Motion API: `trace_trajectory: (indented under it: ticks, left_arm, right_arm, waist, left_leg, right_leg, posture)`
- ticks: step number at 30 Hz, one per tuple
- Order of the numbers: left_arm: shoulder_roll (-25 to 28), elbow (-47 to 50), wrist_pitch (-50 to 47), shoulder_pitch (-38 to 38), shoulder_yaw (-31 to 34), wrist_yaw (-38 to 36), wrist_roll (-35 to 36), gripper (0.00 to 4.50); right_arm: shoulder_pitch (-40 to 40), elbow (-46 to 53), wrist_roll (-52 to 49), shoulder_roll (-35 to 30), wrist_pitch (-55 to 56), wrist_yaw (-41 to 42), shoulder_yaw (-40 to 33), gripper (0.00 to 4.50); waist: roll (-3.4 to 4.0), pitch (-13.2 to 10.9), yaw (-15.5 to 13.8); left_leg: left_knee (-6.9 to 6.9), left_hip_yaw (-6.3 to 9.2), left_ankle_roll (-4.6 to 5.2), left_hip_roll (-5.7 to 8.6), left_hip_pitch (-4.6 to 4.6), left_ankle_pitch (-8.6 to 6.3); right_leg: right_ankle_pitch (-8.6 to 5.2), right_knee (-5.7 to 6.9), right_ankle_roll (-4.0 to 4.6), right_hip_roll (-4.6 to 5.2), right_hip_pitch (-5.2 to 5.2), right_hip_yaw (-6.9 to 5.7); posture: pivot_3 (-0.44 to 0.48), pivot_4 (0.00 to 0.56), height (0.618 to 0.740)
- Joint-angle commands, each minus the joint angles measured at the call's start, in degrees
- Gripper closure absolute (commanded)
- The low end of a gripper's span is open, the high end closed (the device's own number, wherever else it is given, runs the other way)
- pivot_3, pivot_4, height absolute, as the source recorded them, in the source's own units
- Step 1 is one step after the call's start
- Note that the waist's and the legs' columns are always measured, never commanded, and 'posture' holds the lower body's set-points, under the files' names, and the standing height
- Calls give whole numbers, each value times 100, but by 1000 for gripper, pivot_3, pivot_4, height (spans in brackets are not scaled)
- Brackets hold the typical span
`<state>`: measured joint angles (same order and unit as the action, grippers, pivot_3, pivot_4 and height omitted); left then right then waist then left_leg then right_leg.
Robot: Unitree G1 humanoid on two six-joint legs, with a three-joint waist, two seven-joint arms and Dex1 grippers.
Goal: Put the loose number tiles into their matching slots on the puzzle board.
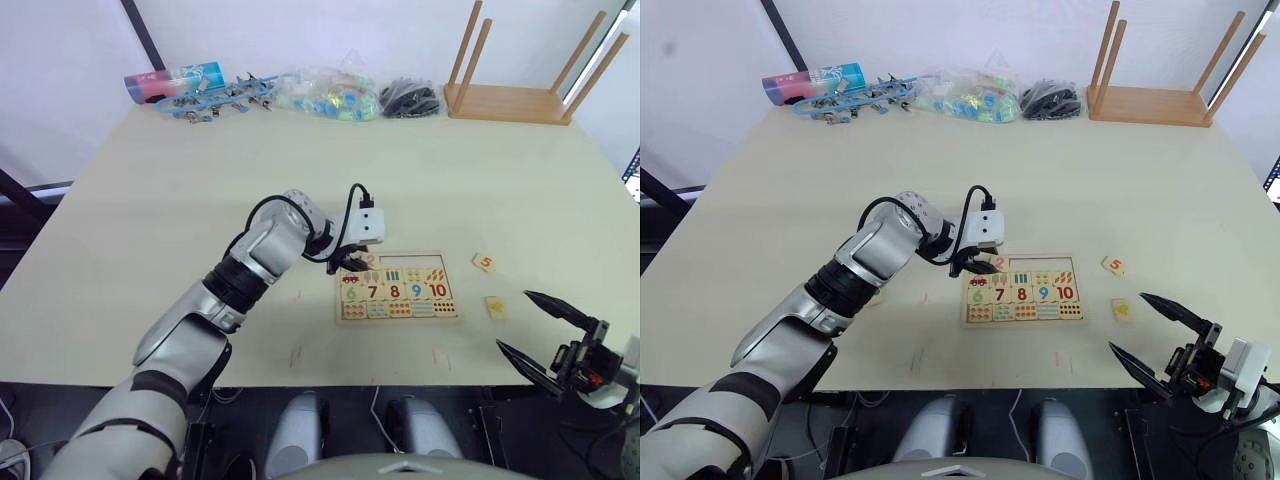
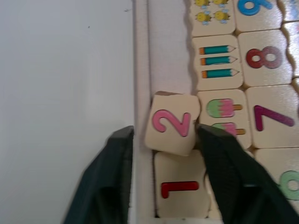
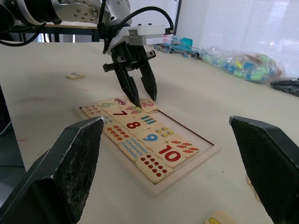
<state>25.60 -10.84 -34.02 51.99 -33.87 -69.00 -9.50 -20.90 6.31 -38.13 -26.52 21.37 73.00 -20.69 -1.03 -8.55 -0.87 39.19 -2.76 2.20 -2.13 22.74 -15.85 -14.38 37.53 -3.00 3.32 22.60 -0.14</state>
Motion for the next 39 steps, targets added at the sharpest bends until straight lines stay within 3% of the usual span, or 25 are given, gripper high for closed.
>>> trace_trajectory:
  ticks: [1, 22, 39]
  left_arm:
    - [-15, 78, 42, 171, 82, -21, -2, 2198]
    - [594, 707, -301, 425, 498, -755, 577, 2198]
    - [-250, -2343, 2468, 627, 1405, -237, 1001, 2198]
  right_arm:
    - [-7, 223, -8, -59, -11, -74, -13, 0]
    - [5, 431, 14, -133, -169, -266, 10, 0]
    - [-48, 529, 46, -86, -189, -371, 13, 0]
  waist:
    - [0, 0, 1]
    - [1, 0, -1]
    - [-1, -1, 0]
  left_leg:
    - [0, 0, 0, 0, 0, 0]
    - [0, 0, 0, 0, 0, 0]
    - [2, -1, 0, 1, 2, 0]
  right_leg:
    - [0, 0, 0, 0, 0, 0]
    - [0, 1, 0, 0, 1, 0]
    - [1, -1, -2, -1, 2, 0]
  posture:
    - [0, 150, 737]
    - [0, 150, 737]
    - [0, 150, 737]
